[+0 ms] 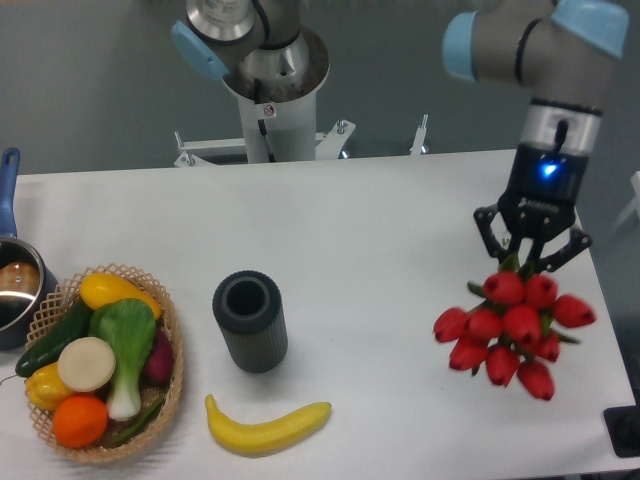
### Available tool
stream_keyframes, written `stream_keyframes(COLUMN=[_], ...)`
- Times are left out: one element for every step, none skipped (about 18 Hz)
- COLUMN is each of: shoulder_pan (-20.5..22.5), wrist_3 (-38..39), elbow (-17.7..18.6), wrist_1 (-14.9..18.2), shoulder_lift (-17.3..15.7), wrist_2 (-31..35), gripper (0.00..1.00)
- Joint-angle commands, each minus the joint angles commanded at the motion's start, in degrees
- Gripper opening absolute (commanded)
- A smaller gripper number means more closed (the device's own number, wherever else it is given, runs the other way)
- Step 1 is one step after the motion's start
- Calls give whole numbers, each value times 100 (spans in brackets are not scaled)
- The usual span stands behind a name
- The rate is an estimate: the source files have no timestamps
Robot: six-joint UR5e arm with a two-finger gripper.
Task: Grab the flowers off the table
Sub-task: 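Lift the grasped tulip bunch up off the table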
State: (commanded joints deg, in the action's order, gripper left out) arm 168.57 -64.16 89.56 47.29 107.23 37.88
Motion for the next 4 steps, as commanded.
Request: stream_keyframes(shoulder_pan=[18, 35, 53, 53], wrist_3=[-9, -9, -9, -9], elbow=[0, 17, 52, 61], wrist_1=[0, 0, 0, 0], shoulder_lift=[-9, -17, -44, -53], wrist_2=[0, -9, 0, -9], gripper=[19, 19, 19, 19])
